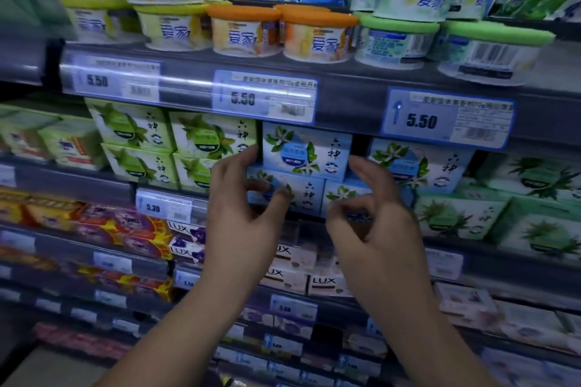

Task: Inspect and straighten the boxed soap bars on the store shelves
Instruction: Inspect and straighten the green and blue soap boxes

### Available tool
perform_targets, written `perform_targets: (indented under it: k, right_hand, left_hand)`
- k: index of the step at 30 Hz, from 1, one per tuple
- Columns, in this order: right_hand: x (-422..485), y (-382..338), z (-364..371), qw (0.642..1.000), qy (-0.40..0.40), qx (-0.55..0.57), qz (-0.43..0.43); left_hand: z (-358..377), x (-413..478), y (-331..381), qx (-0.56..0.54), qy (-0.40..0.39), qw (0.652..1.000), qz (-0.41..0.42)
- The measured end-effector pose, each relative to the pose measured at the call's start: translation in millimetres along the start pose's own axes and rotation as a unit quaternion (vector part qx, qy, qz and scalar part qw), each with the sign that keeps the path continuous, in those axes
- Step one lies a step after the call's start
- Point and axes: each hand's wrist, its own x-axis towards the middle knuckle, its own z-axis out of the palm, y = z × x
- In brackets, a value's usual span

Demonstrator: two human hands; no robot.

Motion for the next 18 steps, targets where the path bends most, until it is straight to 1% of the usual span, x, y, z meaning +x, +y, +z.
perform_targets:
  k: [5,11,14,16,18]
  right_hand:
    - [3.3,-1.9,11.5,0.999,0.041,0.014,0.002]
    - [-4.6,-6.7,11.2,0.992,0.122,0.014,-0.024]
    - [-10.9,-9.0,8.7,0.991,0.13,0.033,-0.014]
    - [-15.1,-9.9,6.3,0.99,0.125,0.068,0.009]
    - [-17.6,-8.2,3.8,0.985,0.119,0.118,0.031]
  left_hand:
    - [-3.5,7.8,-7.3,-0.018,-0.022,1.0,0.006]
    - [-17.8,3.1,-5.9,-0.082,0.024,0.996,0.015]
    - [-26.2,0.2,-5.4,-0.121,-0.001,0.993,0.014]
    - [-31.2,-1.6,-5.9,-0.171,-0.024,0.985,-0.014]
    - [-34.4,-3.6,-6.4,-0.197,-0.038,0.979,-0.035]
